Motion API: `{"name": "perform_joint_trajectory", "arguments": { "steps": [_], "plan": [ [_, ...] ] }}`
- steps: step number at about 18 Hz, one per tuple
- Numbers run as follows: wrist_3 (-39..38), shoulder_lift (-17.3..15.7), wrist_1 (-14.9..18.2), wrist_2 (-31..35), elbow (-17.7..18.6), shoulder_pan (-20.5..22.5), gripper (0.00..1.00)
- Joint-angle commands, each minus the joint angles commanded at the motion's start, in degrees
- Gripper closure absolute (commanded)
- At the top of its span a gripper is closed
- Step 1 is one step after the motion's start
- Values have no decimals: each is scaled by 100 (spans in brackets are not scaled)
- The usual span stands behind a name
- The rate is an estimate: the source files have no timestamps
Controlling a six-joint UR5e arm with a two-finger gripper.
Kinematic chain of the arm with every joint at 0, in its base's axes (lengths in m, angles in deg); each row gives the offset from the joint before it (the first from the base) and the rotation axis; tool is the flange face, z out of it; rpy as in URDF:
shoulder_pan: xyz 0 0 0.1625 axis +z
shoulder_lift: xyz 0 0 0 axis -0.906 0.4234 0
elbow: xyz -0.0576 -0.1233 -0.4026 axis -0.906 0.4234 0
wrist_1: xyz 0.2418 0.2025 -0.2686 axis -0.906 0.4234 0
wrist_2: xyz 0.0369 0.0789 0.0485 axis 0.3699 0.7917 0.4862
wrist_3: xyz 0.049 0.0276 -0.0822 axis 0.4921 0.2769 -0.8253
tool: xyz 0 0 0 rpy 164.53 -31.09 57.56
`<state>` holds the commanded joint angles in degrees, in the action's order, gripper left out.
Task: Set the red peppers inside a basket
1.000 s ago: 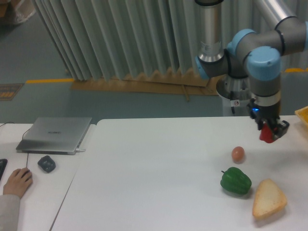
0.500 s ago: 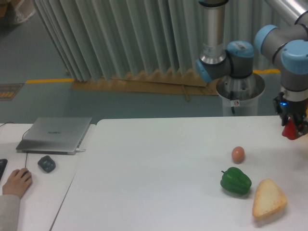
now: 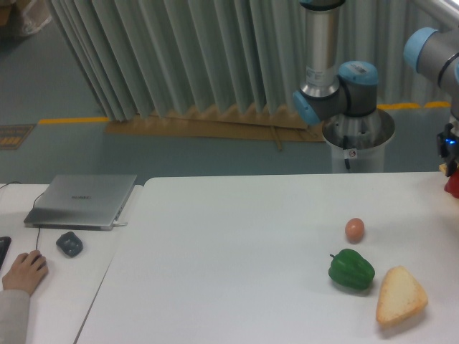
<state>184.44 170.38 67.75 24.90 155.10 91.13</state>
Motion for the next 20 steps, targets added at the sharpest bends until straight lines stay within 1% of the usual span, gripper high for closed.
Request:
{"name": "perform_joint_trajectory", "arguments": {
  "steps": [3, 8, 10, 11, 13, 15, 16, 17, 18, 20],
  "plan": [
    [738, 0, 0, 9, -9, 237, 58],
    [1731, 17, -9, -96, -53, 668, 58],
    [2048, 17, -26, -132, -53, 800, 58],
    [2224, 17, -44, -132, -44, 862, 55],
    [2567, 26, -61, -132, -44, 1002, 54],
    [2639, 26, -62, -141, -53, 1064, 52],
    [2639, 26, -70, -141, -53, 1064, 39],
    [2639, 26, -70, -132, -53, 1056, 15],
    [2604, 26, -70, -132, -36, 1047, 0],
    [2569, 26, -79, -141, 0, 1055, 0]
  ]
}}
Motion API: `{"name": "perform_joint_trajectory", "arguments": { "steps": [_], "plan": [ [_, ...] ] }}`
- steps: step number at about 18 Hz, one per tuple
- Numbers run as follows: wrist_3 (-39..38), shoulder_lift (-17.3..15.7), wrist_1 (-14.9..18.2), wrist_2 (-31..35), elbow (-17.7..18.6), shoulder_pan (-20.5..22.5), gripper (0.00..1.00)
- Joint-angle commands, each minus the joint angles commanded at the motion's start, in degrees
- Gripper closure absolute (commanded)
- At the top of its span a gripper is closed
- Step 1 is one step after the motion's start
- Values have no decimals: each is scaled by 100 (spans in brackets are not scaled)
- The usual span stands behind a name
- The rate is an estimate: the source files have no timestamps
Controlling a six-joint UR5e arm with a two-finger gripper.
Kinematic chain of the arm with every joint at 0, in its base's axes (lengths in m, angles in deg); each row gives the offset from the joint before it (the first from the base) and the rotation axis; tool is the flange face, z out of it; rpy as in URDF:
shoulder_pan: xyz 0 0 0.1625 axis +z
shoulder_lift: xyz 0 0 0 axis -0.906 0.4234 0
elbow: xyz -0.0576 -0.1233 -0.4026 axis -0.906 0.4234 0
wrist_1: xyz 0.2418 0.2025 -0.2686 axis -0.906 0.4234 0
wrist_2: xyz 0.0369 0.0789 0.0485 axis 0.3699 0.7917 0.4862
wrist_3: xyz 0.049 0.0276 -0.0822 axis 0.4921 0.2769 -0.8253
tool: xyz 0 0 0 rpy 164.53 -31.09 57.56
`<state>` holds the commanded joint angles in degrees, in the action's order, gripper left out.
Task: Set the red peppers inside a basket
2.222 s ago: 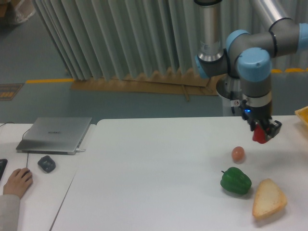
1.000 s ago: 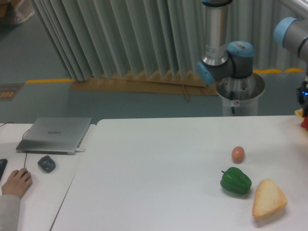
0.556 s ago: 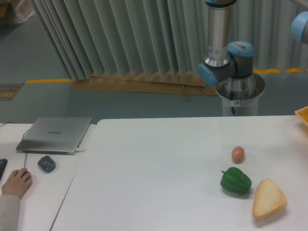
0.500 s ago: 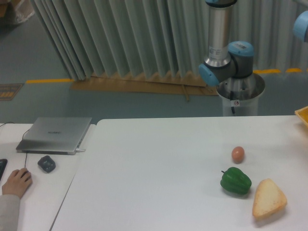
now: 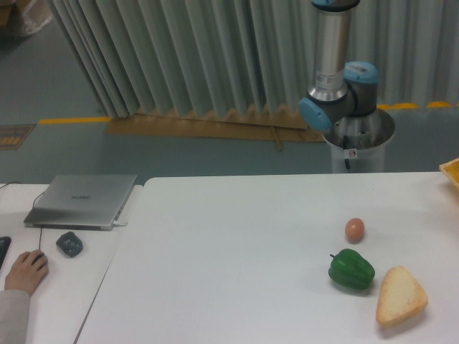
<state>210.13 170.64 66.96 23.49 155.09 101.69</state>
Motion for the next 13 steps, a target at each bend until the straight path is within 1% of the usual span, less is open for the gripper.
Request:
{"name": "perform_joint_trajectory", "arguments": {
  "steps": [9, 13],
  "plan": [
    [-61, -17, 9, -281, -17, -61, 0],
    [-719, -132, 17, -352, -17, -342, 0]
  ]
}}
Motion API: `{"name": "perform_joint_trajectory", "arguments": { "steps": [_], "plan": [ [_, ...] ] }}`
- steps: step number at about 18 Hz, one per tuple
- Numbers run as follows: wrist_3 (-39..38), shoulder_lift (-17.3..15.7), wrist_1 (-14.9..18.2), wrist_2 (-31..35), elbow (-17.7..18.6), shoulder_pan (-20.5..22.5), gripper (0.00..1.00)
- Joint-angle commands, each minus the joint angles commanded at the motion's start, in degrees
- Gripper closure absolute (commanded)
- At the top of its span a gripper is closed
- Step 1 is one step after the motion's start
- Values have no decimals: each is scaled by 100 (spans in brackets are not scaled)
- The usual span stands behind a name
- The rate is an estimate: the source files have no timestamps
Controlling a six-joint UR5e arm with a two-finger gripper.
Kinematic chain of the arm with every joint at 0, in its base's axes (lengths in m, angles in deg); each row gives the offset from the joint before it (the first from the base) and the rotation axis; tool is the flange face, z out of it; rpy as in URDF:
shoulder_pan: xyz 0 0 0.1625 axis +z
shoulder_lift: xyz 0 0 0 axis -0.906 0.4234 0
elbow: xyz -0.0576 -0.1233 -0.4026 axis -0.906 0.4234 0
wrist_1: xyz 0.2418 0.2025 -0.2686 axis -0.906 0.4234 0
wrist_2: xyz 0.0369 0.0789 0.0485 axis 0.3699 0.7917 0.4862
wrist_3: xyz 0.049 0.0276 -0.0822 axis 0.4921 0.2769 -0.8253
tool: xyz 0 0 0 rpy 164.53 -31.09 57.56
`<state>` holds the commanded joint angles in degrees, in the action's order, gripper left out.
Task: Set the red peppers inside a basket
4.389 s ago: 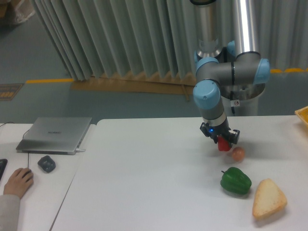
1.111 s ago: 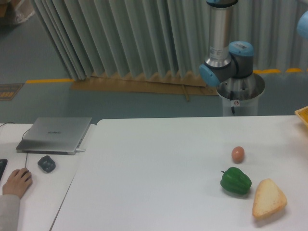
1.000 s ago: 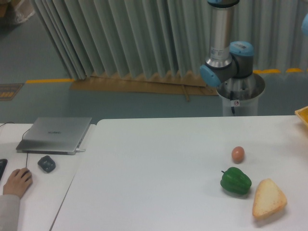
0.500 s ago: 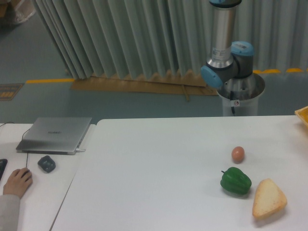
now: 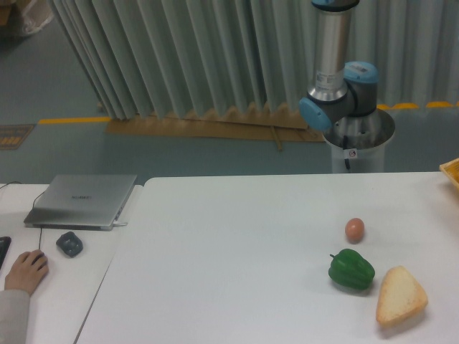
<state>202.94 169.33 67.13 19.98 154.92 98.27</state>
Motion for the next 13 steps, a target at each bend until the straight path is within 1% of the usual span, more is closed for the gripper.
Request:
{"name": "perform_joint_trajectory", "arguments": {
  "steps": [3, 6, 8, 9, 10, 11, 12, 13],
  "plan": [
    [-325, -18, -17, -96, -9, -263, 0],
    [-1640, -18, -70, -123, -17, -834, 0],
    [-2004, 9, -79, -123, -26, -1063, 0],
    [-2153, 17, -201, -114, -26, -1177, 0],
    [-2285, 35, -394, -97, -9, -1283, 0],
    [-2382, 44, -491, -105, 17, -1388, 0],
    [-2488, 44, -510, -105, 44, -1494, 0],
    [-2541, 44, -518, -114, 44, -1512, 0]
  ]
}}
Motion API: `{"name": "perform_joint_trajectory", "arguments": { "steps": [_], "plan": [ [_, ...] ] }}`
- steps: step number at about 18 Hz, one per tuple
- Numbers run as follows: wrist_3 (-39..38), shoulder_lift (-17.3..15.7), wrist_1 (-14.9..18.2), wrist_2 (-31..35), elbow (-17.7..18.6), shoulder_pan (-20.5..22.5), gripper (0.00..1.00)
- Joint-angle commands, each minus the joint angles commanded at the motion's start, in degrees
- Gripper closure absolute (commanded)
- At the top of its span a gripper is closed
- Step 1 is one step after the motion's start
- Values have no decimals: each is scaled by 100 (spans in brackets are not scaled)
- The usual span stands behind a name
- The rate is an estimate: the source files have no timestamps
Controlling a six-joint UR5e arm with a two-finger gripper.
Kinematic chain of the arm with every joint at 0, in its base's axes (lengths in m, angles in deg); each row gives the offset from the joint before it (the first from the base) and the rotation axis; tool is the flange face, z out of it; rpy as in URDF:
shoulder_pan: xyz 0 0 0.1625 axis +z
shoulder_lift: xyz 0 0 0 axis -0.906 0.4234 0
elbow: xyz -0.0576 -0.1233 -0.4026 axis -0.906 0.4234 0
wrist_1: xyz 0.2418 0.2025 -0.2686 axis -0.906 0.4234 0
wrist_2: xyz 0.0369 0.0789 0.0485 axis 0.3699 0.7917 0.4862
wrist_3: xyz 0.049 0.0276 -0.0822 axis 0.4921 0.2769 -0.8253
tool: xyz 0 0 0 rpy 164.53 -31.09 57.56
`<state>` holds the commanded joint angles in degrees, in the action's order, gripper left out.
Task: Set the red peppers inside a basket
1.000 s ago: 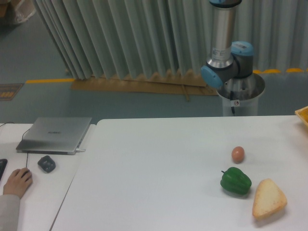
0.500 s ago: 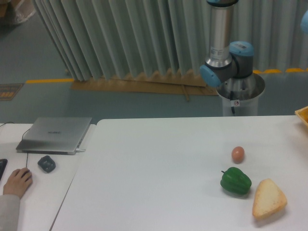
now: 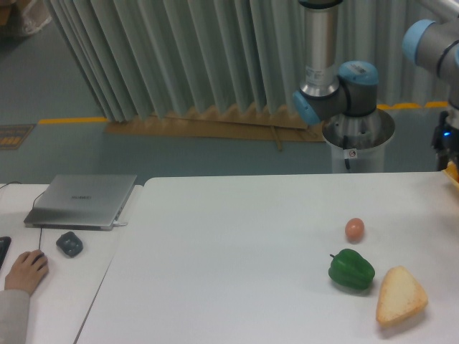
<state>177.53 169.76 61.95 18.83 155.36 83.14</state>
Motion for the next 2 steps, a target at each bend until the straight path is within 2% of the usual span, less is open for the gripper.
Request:
{"name": "perform_joint_trajectory", "arguments": {
  "steps": [2],
  "plan": [
    [-62, 9, 9, 0, 0, -70, 0]
  ]
}}
